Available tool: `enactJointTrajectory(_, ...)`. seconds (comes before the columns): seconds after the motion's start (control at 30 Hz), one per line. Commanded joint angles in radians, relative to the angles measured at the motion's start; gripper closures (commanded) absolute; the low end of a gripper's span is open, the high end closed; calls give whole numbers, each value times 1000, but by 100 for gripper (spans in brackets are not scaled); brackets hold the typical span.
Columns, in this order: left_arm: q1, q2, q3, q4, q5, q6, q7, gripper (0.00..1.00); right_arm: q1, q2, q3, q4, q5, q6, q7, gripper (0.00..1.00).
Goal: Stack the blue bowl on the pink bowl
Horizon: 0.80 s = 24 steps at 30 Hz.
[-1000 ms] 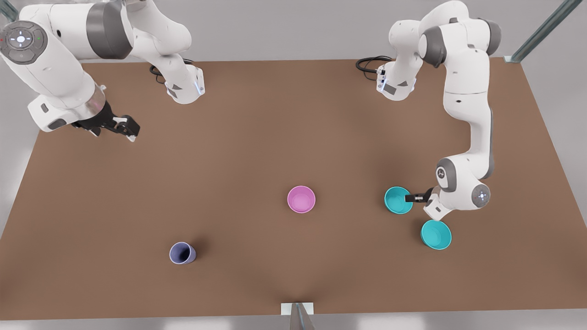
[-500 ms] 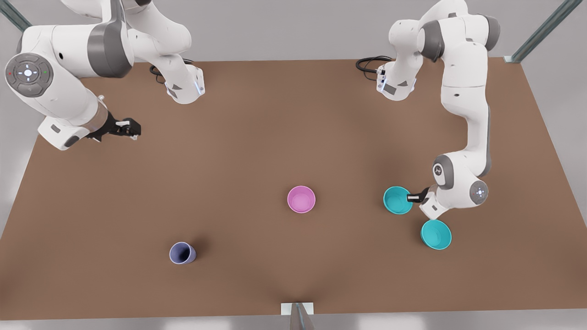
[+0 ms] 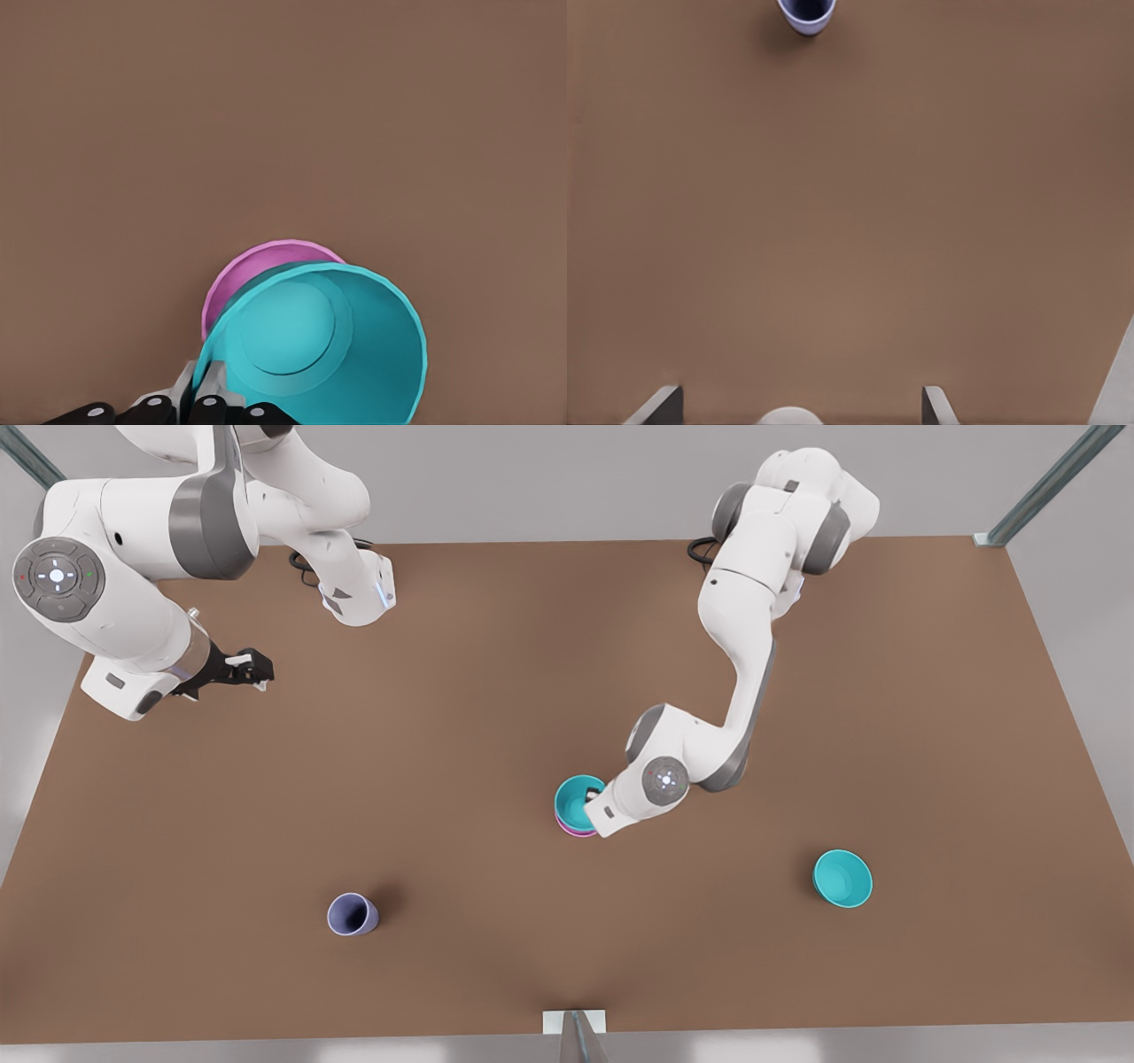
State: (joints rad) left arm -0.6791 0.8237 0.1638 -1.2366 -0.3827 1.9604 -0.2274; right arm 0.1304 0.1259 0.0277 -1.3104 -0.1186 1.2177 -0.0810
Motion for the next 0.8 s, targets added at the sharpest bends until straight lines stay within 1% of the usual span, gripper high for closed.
enactJointTrajectory(0.0, 0, 6, 0, 3, -15, -15, -503, 79, 0, 0, 0, 0, 0, -3, -79, 0)
enactJointTrajectory(0.17, 1, 6, -21, -4, -16, -21, -503, 79, 0, 4, 0, 0, 0, -4, -79, 0)
enactJointTrajectory(0.2, 1, 6, -21, -4, -16, -44, -503, 79, 0, 4, 0, 0, 2, -6, -79, 0)
enactJointTrajectory(0.6, 16, 14, -21, -1, -18, -37, -501, 79, 0, 8, 0, 0, 0, -7, -79, 0)
enactJointTrajectory(0.63, 16, 14, -21, -1, -18, -37, -501, 41, 0, 11, 0, 0, 2, -7, -79, 0)
enactJointTrajectory(0.67, 16, 14, -21, -1, -18, -37, -500, 0, 0, 11, 0, 0, 0, -7, -80, 0)
enactJointTrajectory(0.73, 30, 8, -21, -1, -16, -41, -497, 0, 0, 11, 0, 0, 0, -10, -80, 0)
enactJointTrajectory(0.77, 70, -15, -20, 2, -13, -110, -478, 0, 0, 11, 0, 0, 0, -9, -80, 0)
